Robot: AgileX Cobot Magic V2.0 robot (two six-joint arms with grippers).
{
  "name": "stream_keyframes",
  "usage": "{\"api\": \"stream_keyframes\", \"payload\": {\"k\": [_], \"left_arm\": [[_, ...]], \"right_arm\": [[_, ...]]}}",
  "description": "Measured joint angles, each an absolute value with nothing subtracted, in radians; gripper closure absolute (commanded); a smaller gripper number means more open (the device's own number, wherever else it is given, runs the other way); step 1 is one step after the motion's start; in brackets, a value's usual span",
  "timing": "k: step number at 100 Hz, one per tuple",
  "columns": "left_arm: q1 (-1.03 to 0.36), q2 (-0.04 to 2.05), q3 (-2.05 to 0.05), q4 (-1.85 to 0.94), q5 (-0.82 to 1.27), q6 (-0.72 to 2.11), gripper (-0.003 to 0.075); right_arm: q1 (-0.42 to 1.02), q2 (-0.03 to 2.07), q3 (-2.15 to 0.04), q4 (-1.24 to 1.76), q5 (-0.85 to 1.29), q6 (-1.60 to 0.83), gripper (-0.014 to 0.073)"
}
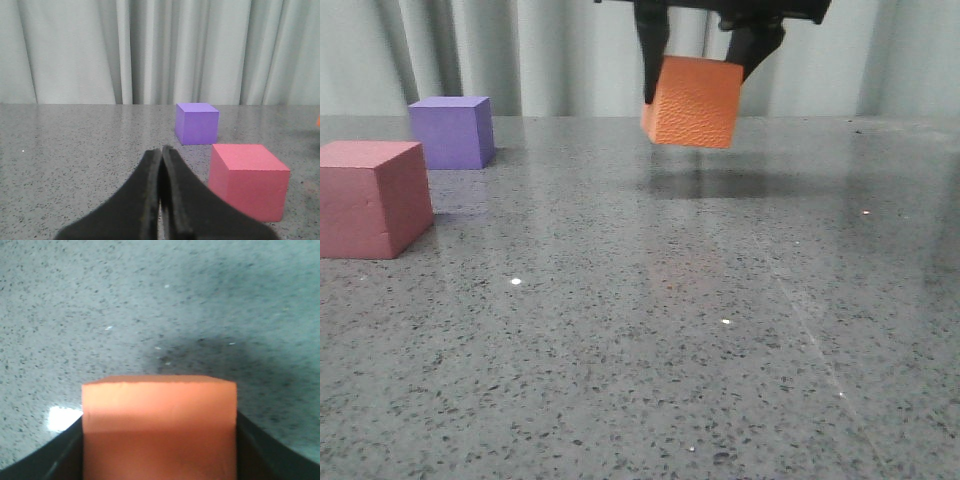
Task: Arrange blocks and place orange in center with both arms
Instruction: 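Lift the orange cube and carry it toward the table's middle, then set the orange cube down, open the right gripper and withdraw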
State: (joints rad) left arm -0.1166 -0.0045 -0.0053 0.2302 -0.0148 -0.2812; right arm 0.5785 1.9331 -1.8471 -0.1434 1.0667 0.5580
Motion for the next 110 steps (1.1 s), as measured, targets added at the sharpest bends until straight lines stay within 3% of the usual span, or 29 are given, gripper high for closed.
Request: {"api": "stream_keyframes", "payload": {"k": [50, 60, 72, 84, 110], "left_arm": [[-0.117, -0.004, -0.005, 0.230, -0.015, -0.281, 0.0739], [-0.117, -0.004, -0.005, 0.230, -0.015, -0.281, 0.0739], [-0.117, -0.004, -0.005, 0.230, -0.015, -0.281, 0.0739], [-0.117, -0.004, -0.005, 0.230, -0.015, -0.281, 0.0739], [-0.117, -0.004, -0.005, 0.230, -0.015, -0.281, 0.0739]], "right_arm": [[0.670, 2.065, -1.947, -0.162, 1.026, 0.672, 0.0366], [0.670, 2.068, -1.947, -0.164, 1.018, 0.674, 0.0291], [0.670, 2.068, -1.947, -0.165, 1.007, 0.674, 0.0121], [0.670, 2.068, -1.947, -0.165, 1.002, 0.674, 0.0010], [0.670, 2.068, -1.947, -0.165, 1.002, 0.674, -0.0010]]}}
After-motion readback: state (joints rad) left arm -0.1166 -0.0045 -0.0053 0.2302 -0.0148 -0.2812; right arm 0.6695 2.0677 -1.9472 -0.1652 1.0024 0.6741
